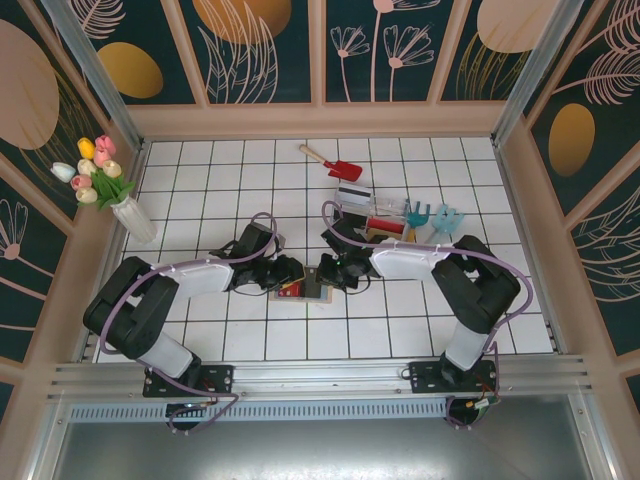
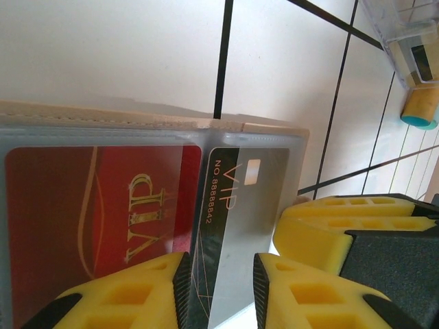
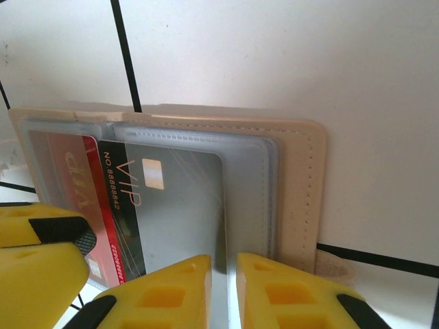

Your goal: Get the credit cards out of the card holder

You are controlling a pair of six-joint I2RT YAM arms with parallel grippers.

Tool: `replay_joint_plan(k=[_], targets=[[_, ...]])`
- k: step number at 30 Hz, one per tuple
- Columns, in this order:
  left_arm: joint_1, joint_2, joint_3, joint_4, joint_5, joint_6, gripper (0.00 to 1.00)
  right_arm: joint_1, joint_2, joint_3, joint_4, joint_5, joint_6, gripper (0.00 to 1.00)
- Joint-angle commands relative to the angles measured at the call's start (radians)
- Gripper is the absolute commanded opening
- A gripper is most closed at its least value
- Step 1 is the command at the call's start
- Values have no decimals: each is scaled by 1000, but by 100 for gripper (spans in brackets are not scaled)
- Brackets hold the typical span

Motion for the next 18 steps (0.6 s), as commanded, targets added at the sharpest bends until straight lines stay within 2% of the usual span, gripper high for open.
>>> replay_joint_plan(k=[1,18], targets=[[-6,19,3,-18,9,25,33,8,35,11,-50,12,-21,19],[-16,59,12,-44,17,66,35,-5,45,-14,-4,-35,-17,19]])
